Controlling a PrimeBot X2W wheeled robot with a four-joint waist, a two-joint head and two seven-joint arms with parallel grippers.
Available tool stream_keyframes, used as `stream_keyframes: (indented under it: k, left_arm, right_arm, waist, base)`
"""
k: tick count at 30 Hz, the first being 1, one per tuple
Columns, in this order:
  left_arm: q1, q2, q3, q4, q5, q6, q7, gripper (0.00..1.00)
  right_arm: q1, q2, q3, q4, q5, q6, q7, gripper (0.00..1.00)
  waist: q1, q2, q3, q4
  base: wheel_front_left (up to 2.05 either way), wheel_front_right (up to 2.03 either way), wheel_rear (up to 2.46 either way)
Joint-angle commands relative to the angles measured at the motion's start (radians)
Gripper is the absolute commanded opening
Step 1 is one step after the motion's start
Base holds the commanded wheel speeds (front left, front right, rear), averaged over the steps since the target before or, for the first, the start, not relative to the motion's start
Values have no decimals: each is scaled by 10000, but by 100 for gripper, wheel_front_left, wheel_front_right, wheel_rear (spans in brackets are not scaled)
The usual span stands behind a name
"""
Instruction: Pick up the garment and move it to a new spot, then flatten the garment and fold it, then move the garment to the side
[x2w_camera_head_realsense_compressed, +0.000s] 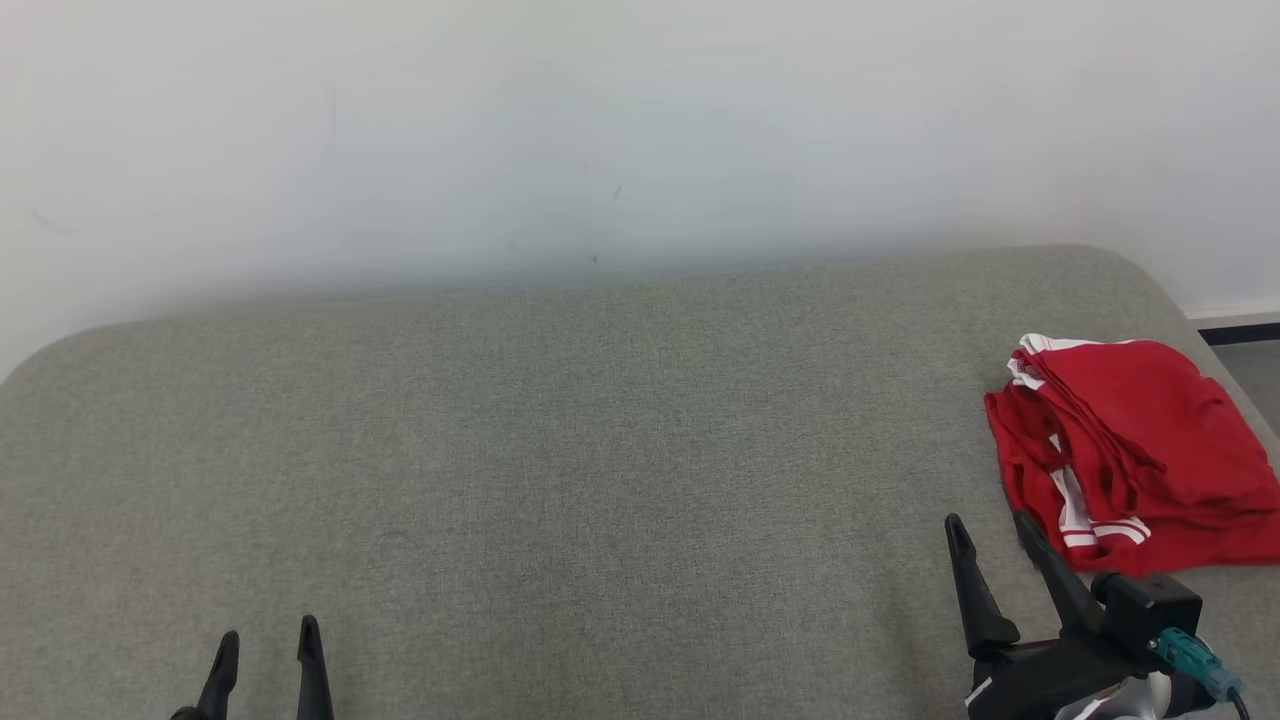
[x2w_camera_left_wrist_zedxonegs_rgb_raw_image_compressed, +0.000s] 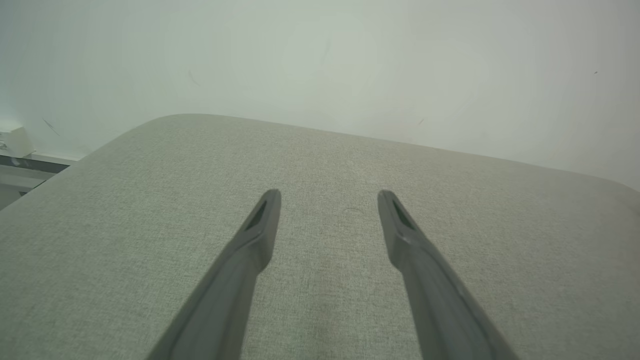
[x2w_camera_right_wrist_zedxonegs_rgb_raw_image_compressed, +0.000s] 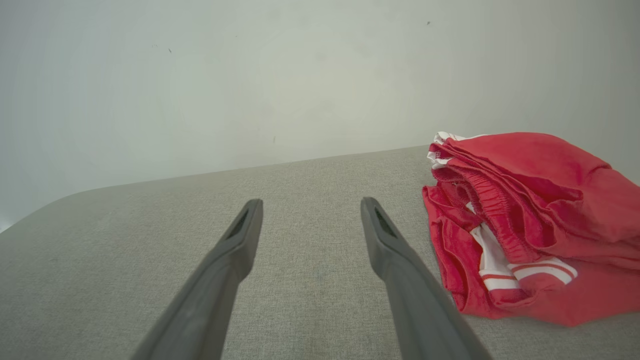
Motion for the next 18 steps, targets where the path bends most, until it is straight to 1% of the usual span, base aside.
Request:
stream_keyframes:
  k: [1, 10, 18]
  left_arm:
    - [130, -6, 9, -35, -82, 7, 0, 100]
    - [124, -6, -98, -117, -162, 57, 0, 100]
    - [128, -6, -116, -149, -208, 70, 0, 100]
  right_arm:
    - [35, 36, 34, -23, -36, 0, -40, 100]
    - [-42, 18, 139, 168, 89, 0, -40, 100]
    - [-47, 97, 111, 88, -3, 0, -40, 100]
  waist:
    - [0, 0, -2, 0]
    - [0, 0, 38, 50]
    - [0, 0, 64, 76]
  base:
    - [0, 0, 0]
    - [0, 0, 0]
    - [0, 0, 0]
